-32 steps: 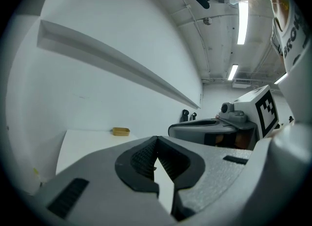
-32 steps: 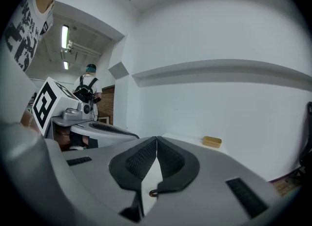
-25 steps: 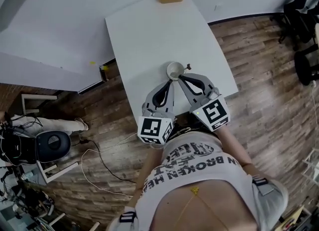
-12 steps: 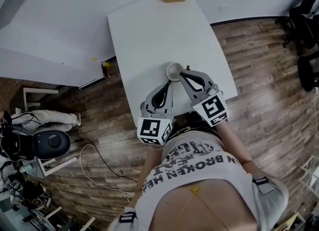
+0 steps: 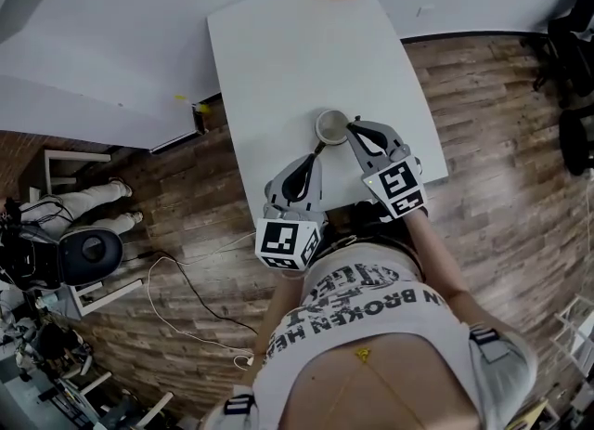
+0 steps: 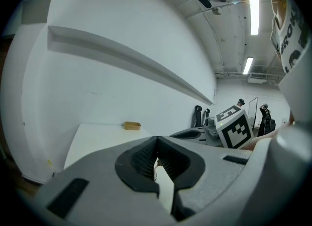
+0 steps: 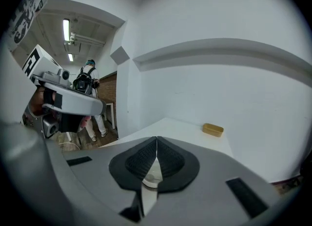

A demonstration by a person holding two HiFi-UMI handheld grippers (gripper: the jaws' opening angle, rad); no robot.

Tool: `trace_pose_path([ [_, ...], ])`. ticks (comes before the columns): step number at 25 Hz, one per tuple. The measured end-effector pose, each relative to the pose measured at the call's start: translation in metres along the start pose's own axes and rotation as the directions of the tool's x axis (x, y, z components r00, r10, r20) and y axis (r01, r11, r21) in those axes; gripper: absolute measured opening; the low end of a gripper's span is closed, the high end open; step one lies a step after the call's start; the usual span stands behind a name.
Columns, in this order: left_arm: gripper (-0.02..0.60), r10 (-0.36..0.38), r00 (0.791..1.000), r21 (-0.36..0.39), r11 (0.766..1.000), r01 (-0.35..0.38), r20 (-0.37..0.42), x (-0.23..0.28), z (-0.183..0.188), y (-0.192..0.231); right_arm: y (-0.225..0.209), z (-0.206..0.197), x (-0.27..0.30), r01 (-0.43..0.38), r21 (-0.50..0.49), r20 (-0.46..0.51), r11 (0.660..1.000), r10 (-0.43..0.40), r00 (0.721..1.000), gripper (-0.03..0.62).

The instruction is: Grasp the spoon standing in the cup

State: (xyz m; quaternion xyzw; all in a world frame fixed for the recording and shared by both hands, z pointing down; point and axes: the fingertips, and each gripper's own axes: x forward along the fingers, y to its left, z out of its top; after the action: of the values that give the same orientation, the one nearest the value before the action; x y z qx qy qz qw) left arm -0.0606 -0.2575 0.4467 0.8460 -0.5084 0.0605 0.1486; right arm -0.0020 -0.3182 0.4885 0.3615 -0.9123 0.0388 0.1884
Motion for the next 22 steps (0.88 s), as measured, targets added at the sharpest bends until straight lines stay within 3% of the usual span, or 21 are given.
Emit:
trace_pose_path([
  [10, -0.009, 0.052, 0.998, -0.022, 0.998, -0.052, -0.02, -0.013, -0.012, 0.021, -0.007, -0.051, 0.029, -0.013, 0.009, -0.132, 1.0, 0.014, 0.991, 0.008],
  [22, -0.009, 0.079, 0.997, -0.034, 0.996, -0.08, -0.023, -0.026, -0.019, 0.03, -0.025, -0.084, 0.041, 0.05, 0.068, -0.228, 0.996, -0.033, 0.973, 0.008],
])
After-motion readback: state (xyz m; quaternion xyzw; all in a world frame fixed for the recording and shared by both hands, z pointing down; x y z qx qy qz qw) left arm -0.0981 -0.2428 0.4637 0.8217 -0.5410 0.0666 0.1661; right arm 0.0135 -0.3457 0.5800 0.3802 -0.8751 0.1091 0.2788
